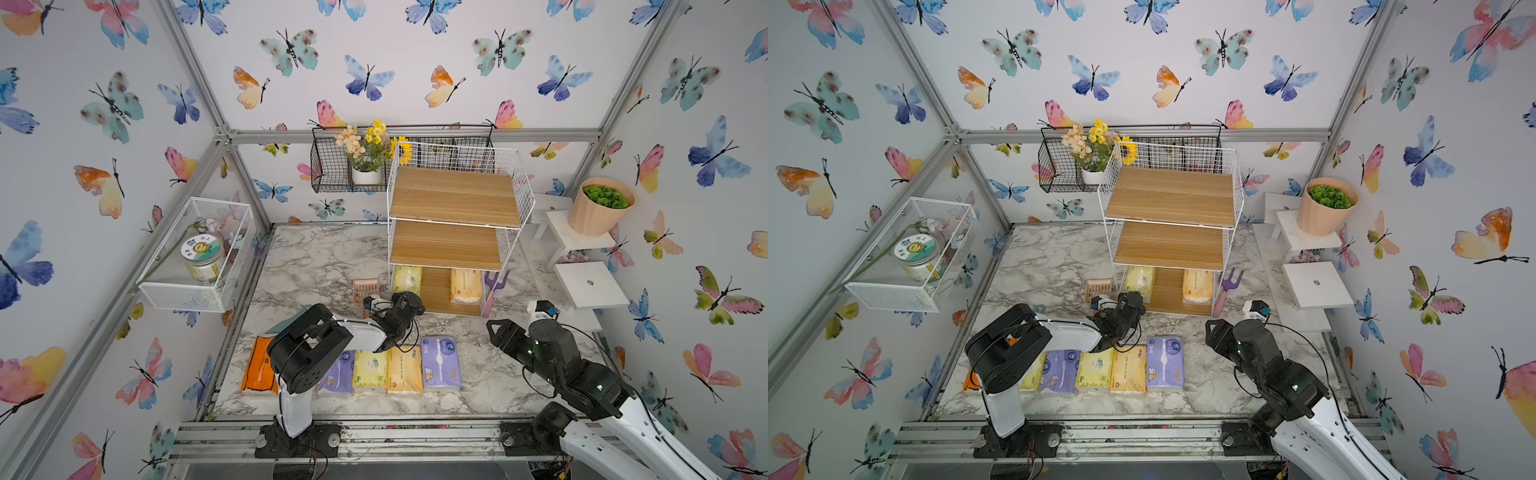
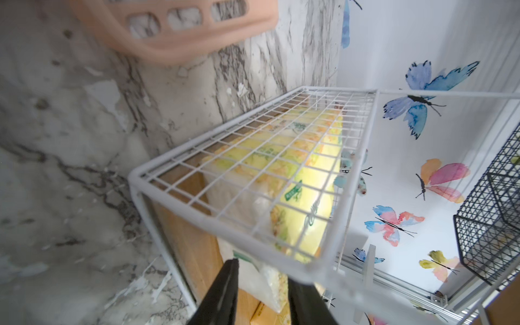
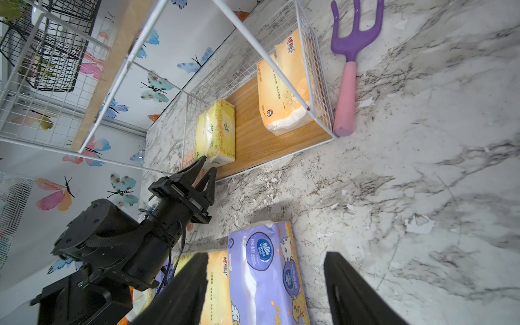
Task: Remove the tissue boxes from the shelf
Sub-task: Pick up a box of tissues from the shelf.
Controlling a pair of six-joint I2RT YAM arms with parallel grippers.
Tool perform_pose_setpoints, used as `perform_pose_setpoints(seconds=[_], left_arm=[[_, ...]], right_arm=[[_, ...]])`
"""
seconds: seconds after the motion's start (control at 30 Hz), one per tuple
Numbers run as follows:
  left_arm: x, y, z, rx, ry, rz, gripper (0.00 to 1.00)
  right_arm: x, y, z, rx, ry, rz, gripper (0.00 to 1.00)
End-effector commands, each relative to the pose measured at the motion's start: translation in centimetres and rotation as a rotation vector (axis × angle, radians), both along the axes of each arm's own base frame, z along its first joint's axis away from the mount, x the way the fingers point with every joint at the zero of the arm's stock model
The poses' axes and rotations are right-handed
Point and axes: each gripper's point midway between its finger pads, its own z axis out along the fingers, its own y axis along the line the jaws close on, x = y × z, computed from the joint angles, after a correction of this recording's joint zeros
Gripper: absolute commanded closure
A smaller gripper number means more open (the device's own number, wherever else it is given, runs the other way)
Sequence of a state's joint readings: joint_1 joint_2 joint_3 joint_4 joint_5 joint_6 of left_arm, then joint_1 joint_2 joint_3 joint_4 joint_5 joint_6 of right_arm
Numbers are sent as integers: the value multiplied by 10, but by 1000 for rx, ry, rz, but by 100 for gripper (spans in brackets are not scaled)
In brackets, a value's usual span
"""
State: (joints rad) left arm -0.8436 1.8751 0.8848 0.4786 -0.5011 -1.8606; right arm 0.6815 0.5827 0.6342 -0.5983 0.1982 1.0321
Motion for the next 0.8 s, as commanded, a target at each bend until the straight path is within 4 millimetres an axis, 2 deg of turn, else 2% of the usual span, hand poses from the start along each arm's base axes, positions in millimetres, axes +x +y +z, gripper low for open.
perform_pose_setpoints(seconds=[0.0, 0.3, 0.43, 0.57, 0.77], left_arm=[[5, -3, -4, -22, -7, 16, 71], [10, -6, -7, -47, -21, 15, 88], [11, -9, -3, -54, -39, -1, 100], [12, -13, 9, -37, -73, -37, 100], [1, -14, 24, -73, -94, -58, 100]], right_arm=[[4, 0, 11, 5, -13, -20, 30], [8, 9, 12, 9, -3, 10, 30], [7, 9, 13, 16, -4, 10, 30], [4, 14, 0, 72, 58, -7, 31], [5, 33, -18, 231, 107, -15, 31]])
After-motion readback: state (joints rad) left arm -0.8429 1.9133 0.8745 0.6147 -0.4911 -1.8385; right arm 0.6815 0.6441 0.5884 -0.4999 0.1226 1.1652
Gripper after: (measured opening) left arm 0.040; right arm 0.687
